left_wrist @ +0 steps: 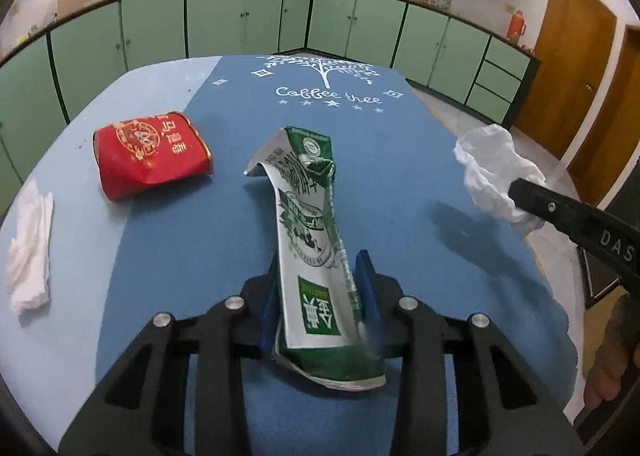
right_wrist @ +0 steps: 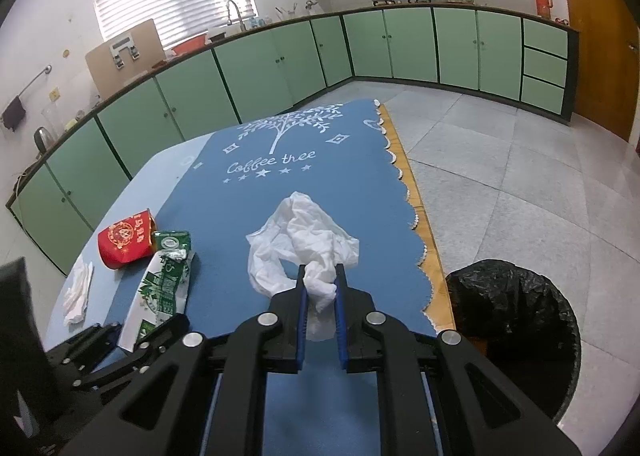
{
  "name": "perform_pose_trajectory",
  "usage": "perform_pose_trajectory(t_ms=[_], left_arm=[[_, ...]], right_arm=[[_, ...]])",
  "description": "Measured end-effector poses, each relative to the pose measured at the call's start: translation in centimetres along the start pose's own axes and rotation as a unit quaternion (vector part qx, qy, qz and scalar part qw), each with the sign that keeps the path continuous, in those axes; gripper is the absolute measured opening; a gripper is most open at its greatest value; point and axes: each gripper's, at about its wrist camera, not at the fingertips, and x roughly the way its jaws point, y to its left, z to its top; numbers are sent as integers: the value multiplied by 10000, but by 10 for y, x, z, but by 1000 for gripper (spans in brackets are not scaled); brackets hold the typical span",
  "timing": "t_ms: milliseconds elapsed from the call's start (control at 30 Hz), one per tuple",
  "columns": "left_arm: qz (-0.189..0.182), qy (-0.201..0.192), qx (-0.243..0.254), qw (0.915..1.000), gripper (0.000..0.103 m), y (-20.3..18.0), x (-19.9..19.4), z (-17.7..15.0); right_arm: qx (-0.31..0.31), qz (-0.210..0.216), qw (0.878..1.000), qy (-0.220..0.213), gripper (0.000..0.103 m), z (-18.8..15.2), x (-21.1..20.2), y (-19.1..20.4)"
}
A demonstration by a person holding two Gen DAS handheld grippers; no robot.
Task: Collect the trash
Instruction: 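Carry the milk carton and tissue over the black bin with both tools, then open both tools over the bin and move them back toward the table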
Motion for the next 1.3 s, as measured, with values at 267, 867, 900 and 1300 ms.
perform_pose_trajectory(t_ms=[267,867,900,1300], left_arm=[[-96,-311,-58,9995,29,-4,-18,8],[-1495,-737,1101,9798,29,-154,-42,29],[-1562,-714,1176,9781,29,-164,-40,29],[-2131,-152,1804,9601,42,-245,-5,18]], right_arm=[[48,-36,10000,-72,12,-1,-7,-7],[870,-1152,9880,-550,12,-23,-95,-121],[924,-1235,9865,-542,12,-26,-99,-129],[1331,-1686,9760,-364,29,-49,-105,-183]])
